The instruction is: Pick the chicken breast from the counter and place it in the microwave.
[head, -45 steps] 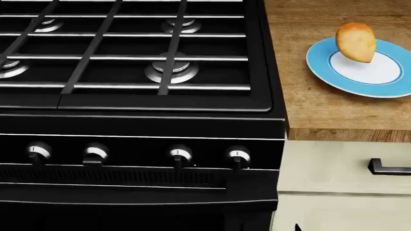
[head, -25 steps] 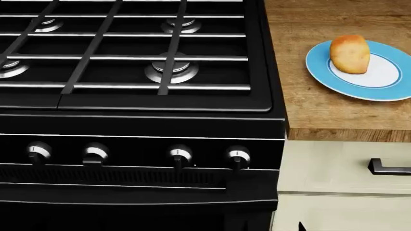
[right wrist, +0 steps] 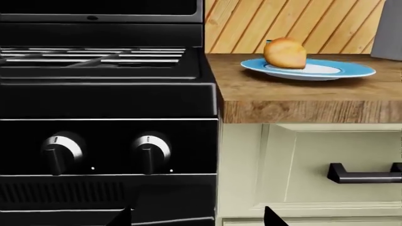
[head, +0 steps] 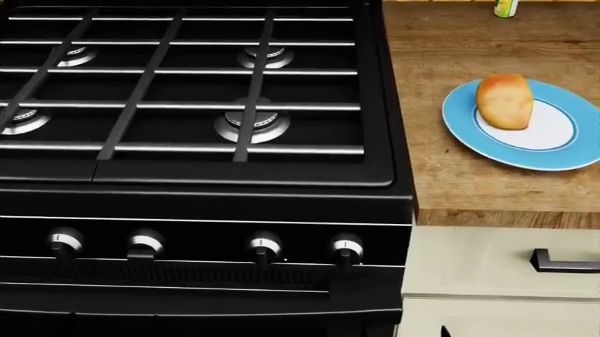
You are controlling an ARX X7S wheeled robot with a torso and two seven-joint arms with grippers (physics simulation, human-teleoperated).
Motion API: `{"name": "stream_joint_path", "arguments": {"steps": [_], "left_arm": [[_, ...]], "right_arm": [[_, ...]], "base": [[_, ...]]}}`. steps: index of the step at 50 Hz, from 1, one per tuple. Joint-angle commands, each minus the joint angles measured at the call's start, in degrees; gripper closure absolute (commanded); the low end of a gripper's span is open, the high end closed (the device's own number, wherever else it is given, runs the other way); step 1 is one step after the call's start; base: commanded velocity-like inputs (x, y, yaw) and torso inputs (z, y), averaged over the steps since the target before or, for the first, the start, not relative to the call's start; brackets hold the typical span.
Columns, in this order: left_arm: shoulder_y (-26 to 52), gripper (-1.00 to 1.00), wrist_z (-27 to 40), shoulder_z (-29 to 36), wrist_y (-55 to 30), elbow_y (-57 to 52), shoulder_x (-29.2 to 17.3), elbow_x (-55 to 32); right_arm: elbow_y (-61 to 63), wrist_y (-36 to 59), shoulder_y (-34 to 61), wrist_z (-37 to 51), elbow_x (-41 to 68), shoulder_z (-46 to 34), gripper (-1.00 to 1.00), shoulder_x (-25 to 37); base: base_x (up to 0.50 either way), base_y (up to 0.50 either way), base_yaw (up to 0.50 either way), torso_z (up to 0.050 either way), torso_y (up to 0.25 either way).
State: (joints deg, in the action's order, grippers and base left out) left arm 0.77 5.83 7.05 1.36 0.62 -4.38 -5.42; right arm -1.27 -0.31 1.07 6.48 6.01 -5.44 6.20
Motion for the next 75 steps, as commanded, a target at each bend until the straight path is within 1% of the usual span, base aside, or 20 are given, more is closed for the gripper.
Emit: {"name": "stream_joint_path", "arguments": {"steps": [1, 14, 15, 17, 18, 20, 21, 23, 25, 26, 27, 28, 29, 32, 34, 35, 41, 50, 73, 75], "left_arm": [[0.00, -1.00, 0.11, 0.91, -0.16, -0.13, -0.88, -1.72], [0.81, -1.00, 0.30, 1.97, -0.37, 0.62, -1.79, -2.84], [0.43, -1.00, -0.01, 2.10, 1.87, 0.03, -1.83, -2.82], [0.51, -1.00, 0.07, 2.46, 1.50, -1.14, -2.39, -2.36], [0.64, -1.00, 0.19, 2.17, -0.88, -2.90, -2.77, -3.16], [0.86, -1.00, 0.71, 1.57, -6.98, -10.28, -4.34, -4.37], [0.85, -1.00, 0.41, 0.75, -7.82, -13.23, -4.88, -5.89], [1.92, -1.00, 0.50, -0.88, -15.32, -23.59, -7.79, -9.45], [4.24, -1.00, 1.00, -2.58, -22.27, -31.91, -10.55, -12.61], [5.02, -1.00, 1.02, -2.07, -23.48, -33.30, -11.70, -11.77], [7.47, -1.00, 2.67, -3.78, -25.82, -36.10, -12.41, -11.82], [10.19, -1.00, 3.90, -6.73, -31.38, -39.05, -12.83, -16.00], [12.23, -1.00, 3.97, -8.05, -36.32, -44.91, -15.42, -18.80], [13.11, -1.00, 4.84, -8.49, -38.60, -47.08, -16.64, -19.07], [13.46, -1.00, 5.30, -9.49, -40.20, -48.32, -16.89, -20.40], [13.87, -1.00, 8.18, -12.68, -45.68, -52.57, -16.76, -24.34], [13.78, -1.00, 8.92, -12.84, -46.27, -53.12, -17.03, -24.86], [13.49, -1.00, 9.39, -13.05, -46.12, -53.23, -17.49, -25.47], [11.94, -1.00, 10.44, -12.68, -44.87, -53.41, -18.12, -26.77], [11.76, -1.00, 10.45, -12.54, -44.53, -53.31, -18.28, -26.59]], "right_arm": [[-0.05, 0.05, 0.02, 0.69, 1.12, -0.46, -1.00, 0.53], [-1.36, -2.22, 0.58, 1.38, 1.49, -1.12, -1.00, 0.77], [-1.84, -2.18, 0.93, 1.54, 1.34, -1.14, -1.00, 0.85], [-1.70, -2.33, 1.14, 2.35, 0.12, -1.37, -1.00, 1.22], [-0.84, -1.62, 1.24, 3.21, -1.19, -1.47, -1.00, 1.72], [5.86, 2.21, 0.46, 4.26, -3.78, -1.58, -1.00, 3.78], [9.46, 3.25, -0.20, 3.92, -3.27, -1.08, -1.00, 4.62], [21.32, 10.05, -1.81, 3.15, -1.60, 0.58, -1.00, 7.35], [34.91, 23.37, -1.09, 2.85, 3.48, 3.64, -1.00, 9.50], [37.32, 25.82, -0.59, 2.90, 4.06, 3.97, -1.00, 10.09], [41.37, 29.39, 0.45, 3.68, 1.89, 3.34, -1.00, 12.01], [44.85, 33.40, 1.53, 3.98, 1.79, 3.69, -1.00, 13.07], [51.64, 39.47, 4.25, 4.27, 0.64, 3.66, -1.00, 15.52], [55.77, 46.11, 6.80, 4.18, 1.43, 4.23, -1.00, 16.54], [56.67, 47.23, 7.25, 4.19, 1.11, 3.99, -1.00, 17.32], [56.26, 47.98, 6.78, 3.90, 1.81, 6.11, -1.00, 17.53], [55.27, 46.38, 5.64, 4.06, 1.78, 6.39, -1.00, 17.36], [55.83, 47.66, 5.80, 4.23, 2.92, 7.47, -1.00, 16.72], [56.88, 48.73, 5.49, 4.51, 4.09, 8.14, -1.00, 16.93], [56.41, 48.45, 5.36, 4.22, 4.95, 9.19, -1.00, 16.45]], "base": [[0.00, 0.00, 0.00, 0.050, 0.000], [0.00, 0.00, 0.00, 0.050, 0.000], [0.00, 0.00, 0.00, 0.050, 0.000], [0.00, 0.00, 0.00, 0.021, 0.000], [0.00, 0.00, 0.00, 0.000, 0.000], [0.00, 0.00, 0.00, 0.000, 0.000], [0.00, 0.00, 0.00, 0.000, 0.000], [0.00, 0.00, 0.00, 0.000, 0.000], [0.00, 0.00, 0.00, 0.000, 0.000], [0.00, 0.00, 0.00, 0.000, 0.000], [0.00, 0.00, 0.00, 0.000, 0.000], [0.00, 0.00, 0.00, 0.000, 0.000], [0.00, 0.00, 0.00, 0.000, 0.000], [0.00, 0.00, 0.00, 0.000, 0.000], [0.00, 0.00, 0.00, 0.000, 0.000], [0.00, 0.00, 0.00, 0.000, 0.000], [0.00, 0.00, 0.00, 0.000, 0.000], [0.00, -0.02, 0.00, 0.000, 0.000], [0.00, -0.50, 0.00, 0.000, 0.000], [0.00, -0.50, 0.00, 0.000, 0.000]]}}
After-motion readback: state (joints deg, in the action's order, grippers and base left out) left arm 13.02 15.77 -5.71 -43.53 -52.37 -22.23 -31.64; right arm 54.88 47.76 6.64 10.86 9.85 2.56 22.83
